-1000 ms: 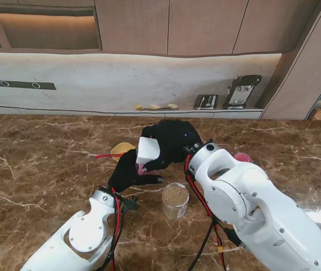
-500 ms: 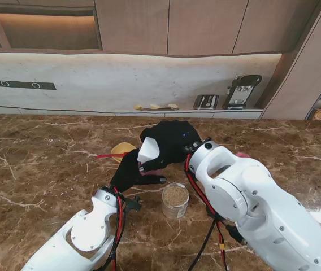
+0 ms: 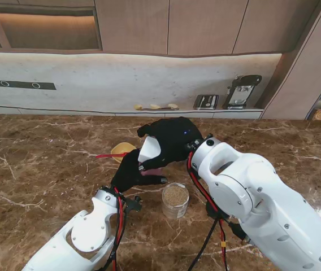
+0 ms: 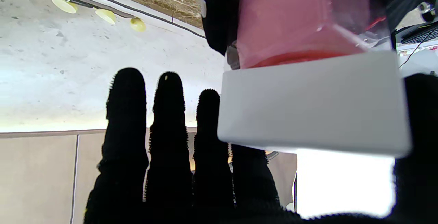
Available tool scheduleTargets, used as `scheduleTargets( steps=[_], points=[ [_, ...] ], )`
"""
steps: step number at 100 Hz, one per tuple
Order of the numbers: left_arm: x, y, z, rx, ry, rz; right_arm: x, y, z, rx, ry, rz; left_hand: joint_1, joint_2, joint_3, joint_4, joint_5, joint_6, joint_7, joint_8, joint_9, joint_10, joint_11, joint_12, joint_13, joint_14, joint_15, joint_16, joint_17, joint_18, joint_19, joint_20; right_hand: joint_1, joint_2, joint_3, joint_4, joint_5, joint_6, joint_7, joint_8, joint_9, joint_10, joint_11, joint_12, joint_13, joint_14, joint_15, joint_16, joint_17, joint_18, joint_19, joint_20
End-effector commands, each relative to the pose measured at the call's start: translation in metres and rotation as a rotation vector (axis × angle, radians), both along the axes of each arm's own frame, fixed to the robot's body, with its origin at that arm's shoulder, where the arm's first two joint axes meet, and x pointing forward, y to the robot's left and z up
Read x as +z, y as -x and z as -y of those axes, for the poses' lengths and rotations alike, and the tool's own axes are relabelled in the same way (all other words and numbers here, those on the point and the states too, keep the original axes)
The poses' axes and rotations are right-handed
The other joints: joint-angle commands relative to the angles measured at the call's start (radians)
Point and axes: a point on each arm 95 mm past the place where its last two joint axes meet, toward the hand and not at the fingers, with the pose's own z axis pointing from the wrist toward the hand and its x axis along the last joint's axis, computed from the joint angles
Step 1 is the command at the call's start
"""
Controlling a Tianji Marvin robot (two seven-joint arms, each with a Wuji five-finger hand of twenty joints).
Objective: Measure grain into the airtight container
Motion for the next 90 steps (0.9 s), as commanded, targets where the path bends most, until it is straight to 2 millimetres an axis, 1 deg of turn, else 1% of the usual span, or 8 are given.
scheduleTargets(
  steps=[1, 46, 56, 62, 74, 84, 86, 90],
  points=[
    [0.001, 0.003, 0.003, -0.006, 0.007, -0.002, 0.003, 0.002, 0.002, -0.003, 0.008, 0.0, 0.232, 0.525, 0.362, -0.016, 0.283, -0.304, 0.42, 0.017, 0.089, -0.137, 0.126, 0.0, 0.104, -0.07, 0.094, 0.05, 0.005, -0.064, 0.014, -0.003, -0.042, 0.031, 0.022, 0.04, -0.036, -0.002, -0.018, -0.016, -0.034, -0.016, -0.031, -0.025, -0.053, 0.017, -0.039, -0.04, -0.053, 0.033, -0.039, 0.005],
    [0.002, 0.003, 0.001, -0.007, 0.001, -0.001, 0.015, 0.009, 0.006, 0.041, -0.01, -0.011, 0.232, 0.527, 0.361, -0.015, 0.283, -0.3, 0.418, 0.016, 0.089, -0.134, 0.124, 0.008, 0.104, -0.066, 0.096, 0.05, 0.005, -0.062, 0.016, -0.001, -0.071, 0.057, 0.019, 0.035, -0.059, -0.016, -0.06, -0.031, -0.06, -0.022, -0.093, -0.061, -0.099, 0.014, -0.092, -0.089, -0.121, 0.028, -0.092, 0.015],
    [0.002, 0.003, 0.001, -0.006, 0.0, 0.0, 0.02, 0.009, 0.01, 0.038, -0.043, 0.022, 0.232, 0.527, 0.36, -0.015, 0.283, -0.3, 0.417, 0.015, 0.089, -0.134, 0.124, 0.009, 0.102, -0.065, 0.096, 0.05, 0.005, -0.063, 0.016, -0.001, -0.051, 0.055, 0.023, 0.035, -0.042, -0.023, -0.054, -0.029, -0.048, -0.026, -0.091, -0.062, -0.093, -0.007, -0.09, -0.091, -0.136, 0.015, -0.1, 0.016],
    [0.002, 0.003, 0.0, -0.005, -0.001, 0.0, 0.026, 0.008, 0.014, 0.038, -0.051, 0.049, 0.232, 0.529, 0.36, -0.015, 0.283, -0.299, 0.417, 0.015, 0.088, -0.134, 0.123, 0.009, 0.102, -0.065, 0.096, 0.05, 0.006, -0.063, 0.016, -0.001, -0.003, 0.051, 0.01, 0.039, -0.035, -0.034, -0.052, -0.027, -0.044, -0.029, -0.094, -0.064, -0.091, -0.019, -0.087, -0.088, -0.143, 0.009, -0.102, 0.024],
    [0.002, 0.003, 0.0, -0.005, -0.003, 0.001, 0.039, 0.01, 0.026, 0.047, -0.028, 0.055, 0.232, 0.528, 0.359, -0.014, 0.283, -0.3, 0.417, 0.015, 0.089, -0.136, 0.123, 0.009, 0.103, -0.067, 0.097, 0.049, 0.006, -0.065, 0.016, -0.001, 0.197, -0.005, -0.006, 0.082, -0.04, -0.039, -0.059, -0.027, -0.077, -0.037, -0.114, -0.071, -0.125, -0.039, -0.105, -0.088, -0.17, -0.021, -0.121, 0.054],
    [0.003, 0.003, -0.001, -0.004, -0.003, 0.001, 0.047, 0.011, 0.033, 0.072, -0.013, 0.038, 0.233, 0.528, 0.359, -0.014, 0.284, -0.301, 0.418, 0.015, 0.09, -0.136, 0.123, 0.008, 0.104, -0.066, 0.098, 0.048, 0.006, -0.065, 0.016, -0.001, 0.373, -0.035, -0.047, 0.145, -0.071, -0.037, -0.093, -0.035, -0.119, -0.037, -0.135, -0.079, -0.166, -0.043, -0.132, -0.094, -0.19, -0.026, -0.171, 0.084],
    [0.003, 0.003, -0.001, -0.004, -0.003, 0.001, 0.048, 0.012, 0.035, 0.079, -0.012, 0.032, 0.232, 0.529, 0.359, -0.014, 0.284, -0.3, 0.417, 0.015, 0.09, -0.136, 0.123, 0.008, 0.103, -0.067, 0.098, 0.048, 0.006, -0.065, 0.016, -0.001, 0.384, -0.041, -0.002, 0.174, -0.076, -0.036, -0.097, -0.034, -0.129, -0.035, -0.138, -0.08, -0.175, -0.044, -0.135, -0.095, -0.195, -0.026, -0.177, 0.092],
    [0.003, 0.004, -0.001, -0.005, -0.003, 0.001, 0.05, 0.012, 0.037, 0.094, -0.007, 0.017, 0.232, 0.529, 0.359, -0.014, 0.284, -0.301, 0.417, 0.015, 0.09, -0.137, 0.123, 0.007, 0.104, -0.068, 0.098, 0.047, 0.007, -0.065, 0.017, -0.001, 0.29, -0.113, 0.36, 0.116, -0.086, -0.037, -0.112, -0.032, -0.147, -0.031, -0.145, -0.083, -0.188, -0.042, -0.142, -0.097, -0.201, -0.023, -0.201, 0.115]
  ],
)
